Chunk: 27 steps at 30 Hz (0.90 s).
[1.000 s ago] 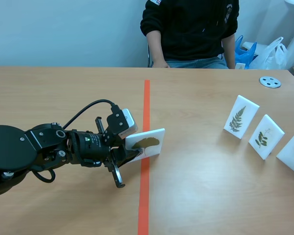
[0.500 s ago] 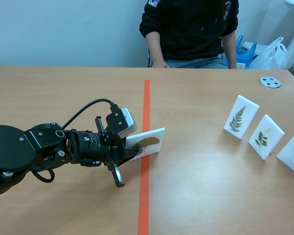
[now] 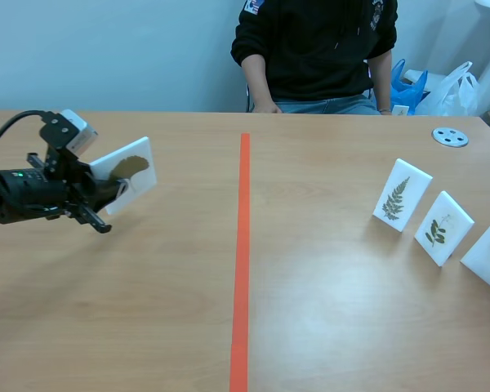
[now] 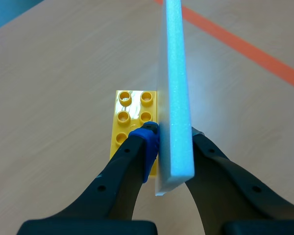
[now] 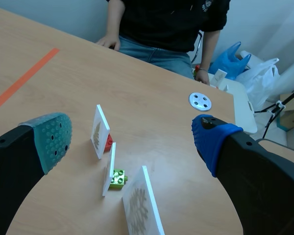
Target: Sort the leaf by its shape. The table is split by an orange tape line. A compound leaf with several leaflets goes to the left side, a simple leaf with one blade goes to the right side. Return to the home posture when a red brick is placed on the table.
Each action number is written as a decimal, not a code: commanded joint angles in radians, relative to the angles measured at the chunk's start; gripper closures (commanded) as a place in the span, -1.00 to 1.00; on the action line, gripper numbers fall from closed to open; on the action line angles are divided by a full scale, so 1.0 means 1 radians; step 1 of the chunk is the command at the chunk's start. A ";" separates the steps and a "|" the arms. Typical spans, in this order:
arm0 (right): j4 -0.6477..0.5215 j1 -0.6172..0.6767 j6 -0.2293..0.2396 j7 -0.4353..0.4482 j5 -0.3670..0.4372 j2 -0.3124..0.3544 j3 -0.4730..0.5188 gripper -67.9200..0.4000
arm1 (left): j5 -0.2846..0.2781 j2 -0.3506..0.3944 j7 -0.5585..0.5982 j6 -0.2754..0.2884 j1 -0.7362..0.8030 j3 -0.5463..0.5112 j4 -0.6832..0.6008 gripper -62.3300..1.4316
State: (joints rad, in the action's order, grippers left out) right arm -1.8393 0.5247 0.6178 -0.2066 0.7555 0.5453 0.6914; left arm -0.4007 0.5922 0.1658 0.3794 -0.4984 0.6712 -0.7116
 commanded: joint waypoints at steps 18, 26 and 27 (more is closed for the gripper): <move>-0.004 -0.010 -0.003 0.029 0.008 0.017 0.005 -0.49 | -0.035 0.165 0.025 0.006 0.156 -0.148 -0.015 0.80; -0.004 -0.013 -0.003 0.032 0.008 0.017 0.005 -0.49 | -0.042 0.164 0.048 -0.062 0.203 -0.152 -0.015 0.76; -0.004 -0.013 -0.003 0.033 0.008 0.017 0.005 -0.49 | -0.043 0.164 0.048 -0.076 0.206 -0.152 -0.015 0.76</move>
State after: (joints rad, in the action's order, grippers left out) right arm -1.8393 0.5243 0.6178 -0.1917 0.7555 0.5453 0.6914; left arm -0.4320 0.7509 0.1955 0.3096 -0.2794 0.5278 -0.7113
